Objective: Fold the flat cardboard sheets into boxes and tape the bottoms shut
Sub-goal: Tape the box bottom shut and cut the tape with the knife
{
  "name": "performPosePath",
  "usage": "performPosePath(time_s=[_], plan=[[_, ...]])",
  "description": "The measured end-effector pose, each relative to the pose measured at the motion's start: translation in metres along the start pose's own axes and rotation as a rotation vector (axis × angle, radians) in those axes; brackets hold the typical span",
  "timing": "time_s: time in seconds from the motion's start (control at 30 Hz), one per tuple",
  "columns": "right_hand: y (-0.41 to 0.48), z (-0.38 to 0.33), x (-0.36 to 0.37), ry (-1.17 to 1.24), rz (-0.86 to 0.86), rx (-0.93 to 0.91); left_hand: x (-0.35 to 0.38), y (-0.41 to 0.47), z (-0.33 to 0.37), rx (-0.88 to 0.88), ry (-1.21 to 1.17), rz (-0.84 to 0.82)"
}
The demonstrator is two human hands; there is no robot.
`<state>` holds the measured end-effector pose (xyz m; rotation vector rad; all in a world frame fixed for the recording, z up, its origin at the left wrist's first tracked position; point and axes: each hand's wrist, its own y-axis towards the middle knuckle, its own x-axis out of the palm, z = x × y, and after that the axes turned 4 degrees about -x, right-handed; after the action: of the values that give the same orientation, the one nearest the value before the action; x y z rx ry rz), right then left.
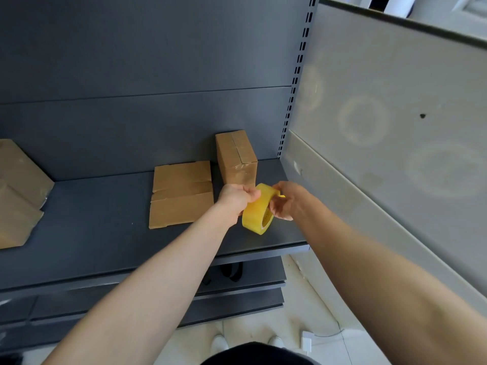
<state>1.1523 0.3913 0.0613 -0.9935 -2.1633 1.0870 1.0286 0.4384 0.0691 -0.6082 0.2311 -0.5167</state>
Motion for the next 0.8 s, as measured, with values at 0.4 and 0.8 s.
performPosePath(time_s=[0.4,0.8], plan=[[-0.008,0.006,0.0,0.055,0.128,-0.106,0.014,-0.011,-0.011,-0.103,-0.03,0.053],[0.002,0.027,0.007,-0.265,0.339,-0.351,0.004,-0.011,-0.022,-0.28,0.081,0.046]])
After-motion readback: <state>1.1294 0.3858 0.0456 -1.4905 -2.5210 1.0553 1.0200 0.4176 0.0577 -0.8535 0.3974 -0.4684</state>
